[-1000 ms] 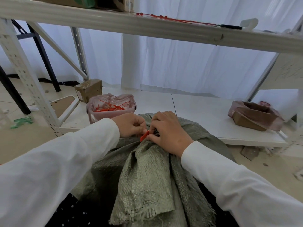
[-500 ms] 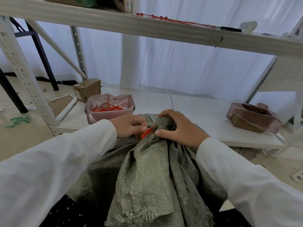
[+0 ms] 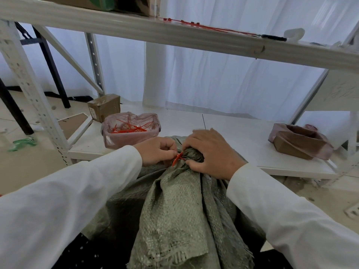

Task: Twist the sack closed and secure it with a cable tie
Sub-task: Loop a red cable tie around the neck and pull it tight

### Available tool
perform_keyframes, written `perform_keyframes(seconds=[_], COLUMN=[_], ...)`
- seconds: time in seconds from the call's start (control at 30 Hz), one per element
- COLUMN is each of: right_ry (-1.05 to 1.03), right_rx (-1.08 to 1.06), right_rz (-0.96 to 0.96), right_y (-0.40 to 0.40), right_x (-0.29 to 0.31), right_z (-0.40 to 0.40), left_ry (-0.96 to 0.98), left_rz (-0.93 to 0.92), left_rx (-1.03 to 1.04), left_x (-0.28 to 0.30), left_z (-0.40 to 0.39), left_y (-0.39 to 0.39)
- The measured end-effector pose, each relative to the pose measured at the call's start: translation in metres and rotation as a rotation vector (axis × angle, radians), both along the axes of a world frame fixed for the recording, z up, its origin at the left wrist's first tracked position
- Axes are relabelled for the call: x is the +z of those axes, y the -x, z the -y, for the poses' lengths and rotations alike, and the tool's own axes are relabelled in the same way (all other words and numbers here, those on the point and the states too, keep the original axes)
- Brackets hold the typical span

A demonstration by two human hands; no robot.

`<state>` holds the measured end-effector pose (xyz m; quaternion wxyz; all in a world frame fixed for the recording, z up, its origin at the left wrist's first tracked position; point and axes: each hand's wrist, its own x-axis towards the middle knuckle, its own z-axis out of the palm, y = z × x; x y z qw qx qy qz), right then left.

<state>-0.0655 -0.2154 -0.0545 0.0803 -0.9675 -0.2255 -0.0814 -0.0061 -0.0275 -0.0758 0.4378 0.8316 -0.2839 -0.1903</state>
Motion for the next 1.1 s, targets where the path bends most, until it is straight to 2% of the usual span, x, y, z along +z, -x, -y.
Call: perform_keyframes(seconds=[0.2, 0.37, 0.63, 0.77, 0.87, 0.97, 1.1], right_ry=[-0.094, -0.137, 0.003, 0.007, -0.055, -0.204, -0.241], right_rx=[-0.056, -0.068, -0.047, -0.013, -0.036, -0.113, -0.134], right_rz=[-0.036, -0.163, -0.230, -0.250, -0.246, -0.223, -0.220], right_y=[-0.005, -0.006, -0.002, -0.002, -0.004, -0.001, 0.002], right_x=[-0.006, -0.006, -0.002, 0.000, -0.001, 0.000, -0.003], right_z=[-0.014, -0.018, -0.021, -0.019, -0.015, -0.012, -0.013], left_ry=[-0.025, -0.056, -0.072, -0.066, -0.056, -0.018, -0.028], left_rz=[0.026, 0.051, 0.077, 0.071, 0.066, 0.048, 0.035], left_rx=[-0.033, -0.022, -0.023, -0.031, -0.021, -0.010, -0.021], left_x=[0.004, 0.001, 0.001, 0.001, 0.001, 0.003, 0.005], left_z=[0.001, -0.003, 0.001, 0.002, 0.003, 0.006, 0.007], left_y=[0.006, 0.004, 0.004, 0.005, 0.004, 0.003, 0.004])
